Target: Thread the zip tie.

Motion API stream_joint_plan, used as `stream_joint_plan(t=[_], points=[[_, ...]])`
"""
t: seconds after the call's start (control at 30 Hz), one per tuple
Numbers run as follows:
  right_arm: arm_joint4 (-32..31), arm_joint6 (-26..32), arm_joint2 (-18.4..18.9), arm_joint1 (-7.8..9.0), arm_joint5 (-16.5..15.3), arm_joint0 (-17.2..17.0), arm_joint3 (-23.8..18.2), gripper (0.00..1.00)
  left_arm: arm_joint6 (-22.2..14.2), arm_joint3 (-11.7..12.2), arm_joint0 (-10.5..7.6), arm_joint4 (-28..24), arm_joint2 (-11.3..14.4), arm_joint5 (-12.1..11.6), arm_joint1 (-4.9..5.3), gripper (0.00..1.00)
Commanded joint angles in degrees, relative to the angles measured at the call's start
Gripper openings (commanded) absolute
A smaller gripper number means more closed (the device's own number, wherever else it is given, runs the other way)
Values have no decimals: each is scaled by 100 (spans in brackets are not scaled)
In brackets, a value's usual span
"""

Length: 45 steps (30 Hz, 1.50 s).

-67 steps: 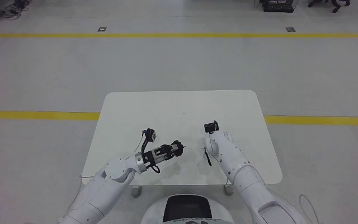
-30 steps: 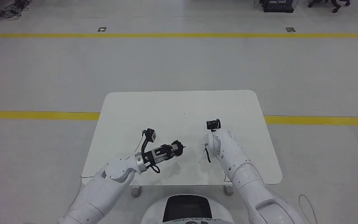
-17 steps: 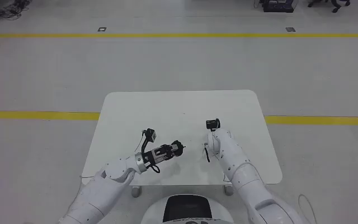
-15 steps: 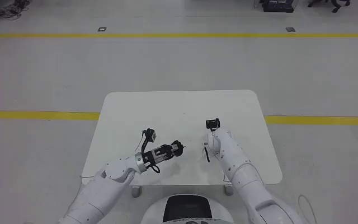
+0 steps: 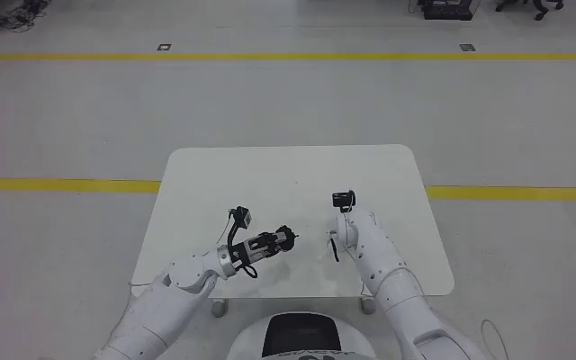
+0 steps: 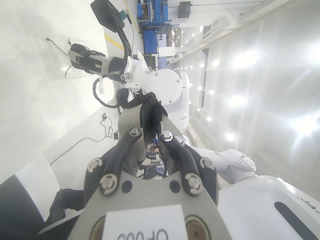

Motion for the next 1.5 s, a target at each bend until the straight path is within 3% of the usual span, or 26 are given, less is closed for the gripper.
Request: stream_joint_plan(t=[0.0,0.07,0.37,0.9,1.37,1.47], points=[[12,-56,1,3,-28,-12,-28,47,0,0,0,0,0,0,0,0],[-53,-110,-7,11,-33,-27,-44,53,0,0,0,0,0,0,0,0],[-7,-209,-3,15,-91,24,114,45,0,0,0,0,0,0,0,0],[281,-355,50,23,-297,209,539,41,0,0,0,0,0,0,0,0],[347,-386,2,27,-274,294,696,0,0,0,0,0,0,0,0,0],[345,-375,-6,32,-261,289,676,0,0,0,0,0,0,0,0,0]])
